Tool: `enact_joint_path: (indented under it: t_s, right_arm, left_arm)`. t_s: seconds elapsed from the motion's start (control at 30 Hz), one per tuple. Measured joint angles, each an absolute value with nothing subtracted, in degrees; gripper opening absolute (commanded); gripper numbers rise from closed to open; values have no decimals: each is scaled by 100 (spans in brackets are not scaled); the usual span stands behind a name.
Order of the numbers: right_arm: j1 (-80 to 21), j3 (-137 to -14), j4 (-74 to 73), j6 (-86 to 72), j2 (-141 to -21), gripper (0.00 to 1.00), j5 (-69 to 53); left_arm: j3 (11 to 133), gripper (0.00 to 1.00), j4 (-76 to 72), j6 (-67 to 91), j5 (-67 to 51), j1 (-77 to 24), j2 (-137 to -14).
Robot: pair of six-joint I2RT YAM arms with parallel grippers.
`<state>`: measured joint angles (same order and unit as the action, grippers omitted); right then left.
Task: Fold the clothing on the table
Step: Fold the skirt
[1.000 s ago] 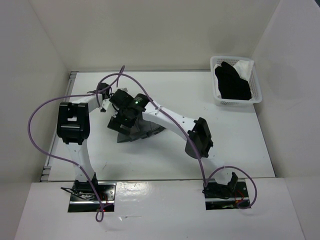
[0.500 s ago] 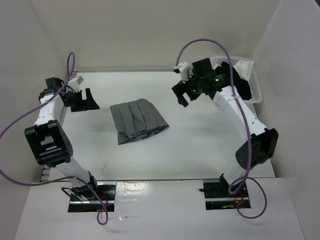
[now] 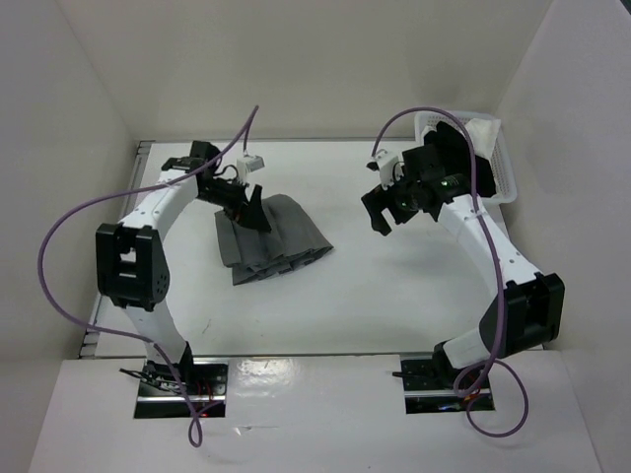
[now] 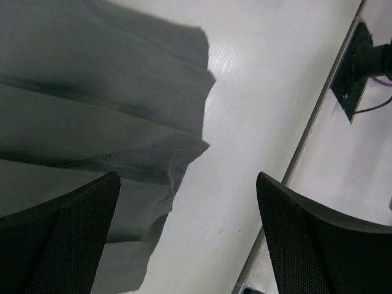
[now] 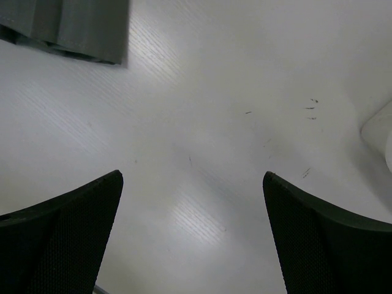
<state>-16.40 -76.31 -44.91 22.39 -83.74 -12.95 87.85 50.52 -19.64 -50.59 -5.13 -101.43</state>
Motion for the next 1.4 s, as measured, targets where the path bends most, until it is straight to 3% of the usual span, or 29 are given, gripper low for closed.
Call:
enact_joint_path:
  t_s: [0.3,0.57,0.73,0.9,1.03,1.27,1.4]
  right_arm:
    - [-1498,-7500,-4421,2239,-8204,99,-1326]
    - [-1413,-7441,-4412,2239,-8184,99,-1337]
    - [-1295,-7441,-4412,2241,-8152,99,-1396]
    - [-1109,-7441,-4410,2241,-8123,99,-1448]
    - [-980,-7441,-4410,2241,-8071,99,-1496]
    - [-676,-7363,-4394,2241,-7872,99,-1592]
    - [-480,-7336,-4401,2241,-7817,99,-1699]
  left_arm:
    - [7802,95,4134,-1446,-4099,-543,-11354]
    - [7769,97,4399,-1525,-3623,-884,-10949]
    - [8877,97,5179,-1769,-3605,-985,-10291]
    - [9859,97,4853,-1763,-3566,-1090,-9603]
    - [9295,95,4091,-1643,-3098,-1487,-9351]
    - [7894,95,3011,-1131,-1763,-2014,-10309]
    - [7741,95,2700,-832,-1243,-2152,-10490]
